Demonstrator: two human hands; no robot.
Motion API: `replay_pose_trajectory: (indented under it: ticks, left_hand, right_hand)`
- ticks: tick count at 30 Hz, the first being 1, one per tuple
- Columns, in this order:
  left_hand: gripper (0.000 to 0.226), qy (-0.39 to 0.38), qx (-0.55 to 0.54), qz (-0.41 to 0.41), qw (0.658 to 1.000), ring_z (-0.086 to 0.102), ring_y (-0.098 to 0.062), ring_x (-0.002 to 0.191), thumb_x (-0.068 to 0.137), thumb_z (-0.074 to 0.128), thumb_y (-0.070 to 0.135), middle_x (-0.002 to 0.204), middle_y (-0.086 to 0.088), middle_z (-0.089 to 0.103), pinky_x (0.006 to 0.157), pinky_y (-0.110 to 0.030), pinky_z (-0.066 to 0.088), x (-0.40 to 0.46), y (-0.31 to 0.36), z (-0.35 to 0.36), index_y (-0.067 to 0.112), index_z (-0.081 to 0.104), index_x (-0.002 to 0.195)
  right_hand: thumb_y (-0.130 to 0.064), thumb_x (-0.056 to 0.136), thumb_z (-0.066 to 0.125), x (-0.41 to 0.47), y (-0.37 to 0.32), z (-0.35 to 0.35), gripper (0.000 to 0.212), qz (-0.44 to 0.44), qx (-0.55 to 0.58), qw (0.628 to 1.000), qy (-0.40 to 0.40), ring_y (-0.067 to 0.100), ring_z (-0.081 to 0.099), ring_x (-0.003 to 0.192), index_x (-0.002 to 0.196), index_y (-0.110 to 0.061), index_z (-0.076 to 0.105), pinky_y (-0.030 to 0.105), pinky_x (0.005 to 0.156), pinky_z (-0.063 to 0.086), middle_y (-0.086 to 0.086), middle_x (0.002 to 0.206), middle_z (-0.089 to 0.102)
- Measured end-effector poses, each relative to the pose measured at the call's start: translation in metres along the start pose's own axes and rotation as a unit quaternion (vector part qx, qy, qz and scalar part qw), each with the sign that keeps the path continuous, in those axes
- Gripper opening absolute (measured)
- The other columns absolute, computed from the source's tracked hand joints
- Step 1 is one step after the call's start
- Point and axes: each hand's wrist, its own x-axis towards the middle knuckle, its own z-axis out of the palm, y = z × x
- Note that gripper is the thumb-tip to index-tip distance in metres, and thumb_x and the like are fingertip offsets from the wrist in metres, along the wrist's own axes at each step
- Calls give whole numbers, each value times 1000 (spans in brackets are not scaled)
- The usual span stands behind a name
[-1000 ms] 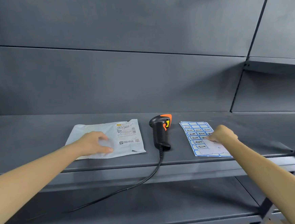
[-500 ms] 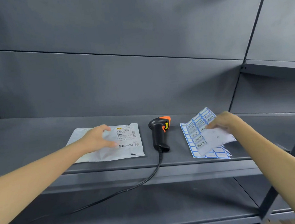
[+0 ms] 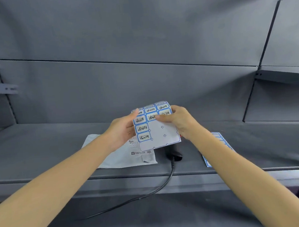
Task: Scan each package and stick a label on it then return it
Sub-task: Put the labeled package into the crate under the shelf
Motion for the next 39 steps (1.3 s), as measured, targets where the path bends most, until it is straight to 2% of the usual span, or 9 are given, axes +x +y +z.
replay_pose_trajectory:
  ticks: [2, 6, 10, 14, 21, 25, 31, 35, 39]
  left_hand:
    - [34, 48, -5, 17, 999, 68, -24, 95, 90, 64, 17, 119, -17, 67, 83, -31, 55, -1, -1, -7, 1, 62, 120]
    - [32, 96, -4, 32, 995, 69, -26, 90, 89, 64, 5, 116, -16, 68, 70, -31, 58, -5, -3, -19, 2, 60, 122]
    - [30, 137, -5, 28, 990, 67, -29, 92, 92, 59, 4, 115, -15, 67, 68, -38, 57, -6, -2, -24, 5, 56, 123]
    - [31, 134, -15, 28, 991, 65, -35, 104, 94, 57, 4, 119, -17, 65, 79, -45, 56, -7, -1, -27, 5, 53, 124]
    - [42, 89, -9, 39, 995, 65, -32, 108, 88, 64, 1, 118, -12, 68, 89, -48, 54, -11, -8, -31, 9, 55, 128]
    - [40, 91, -3, 44, 995, 66, -31, 105, 88, 64, 0, 117, -12, 68, 89, -48, 54, -10, -11, -33, 9, 56, 126]
    - [37, 99, -5, 50, 994, 70, -26, 93, 87, 65, -1, 111, -11, 70, 73, -38, 59, -7, -13, -31, 9, 59, 121]
    - [36, 106, -1, 52, 993, 71, -24, 89, 86, 66, 0, 109, -9, 71, 70, -37, 60, -6, -14, -31, 11, 60, 120]
    - [35, 115, 3, 51, 992, 70, -26, 93, 86, 66, -1, 110, -9, 71, 75, -40, 59, -7, -14, -31, 12, 61, 118]
  right_hand:
    - [-8, 74, 81, 1, 8, 14, 39, 0, -34, 999, 6, 30, 71, 89, 108, -3, 63, 43, 80, 58, 12, 100, 73]
    - [-12, 75, 81, 2, 19, 29, 34, -29, -58, 998, 5, 20, 71, 85, 102, -13, 59, 36, 78, 58, 7, 102, 71]
    - [-17, 79, 78, 3, 25, 33, 66, -42, -138, 989, 13, 21, 68, 95, 132, -20, 38, 39, 85, 55, 5, 106, 68]
    - [-17, 83, 74, -1, 28, 36, 47, -106, -201, 974, -9, 10, 68, 90, 125, -25, 52, 27, 74, 58, -6, 107, 67]
    - [-27, 90, 65, 0, 30, 43, 27, -147, -252, 956, 12, 11, 63, 97, 117, -29, 62, 22, 78, 53, -3, 109, 65]
    - [-24, 91, 64, 2, 33, 44, 20, -158, -282, 946, 23, 15, 61, 97, 110, -29, 64, 19, 75, 48, 2, 103, 66]
    - [-24, 90, 65, 3, 37, 47, 22, -189, -334, 922, 55, 7, 52, 103, 112, -26, 65, 3, 70, 31, -1, 117, 57]
    - [-20, 90, 66, -1, 37, 47, 19, -209, -335, 917, 64, 11, 49, 117, 108, -24, 67, 14, 89, 33, -2, 122, 56]
    - [-19, 89, 66, -2, 35, 46, 10, -215, -332, 916, 65, 15, 46, 119, 99, -22, 68, 19, 91, 31, -1, 119, 57]
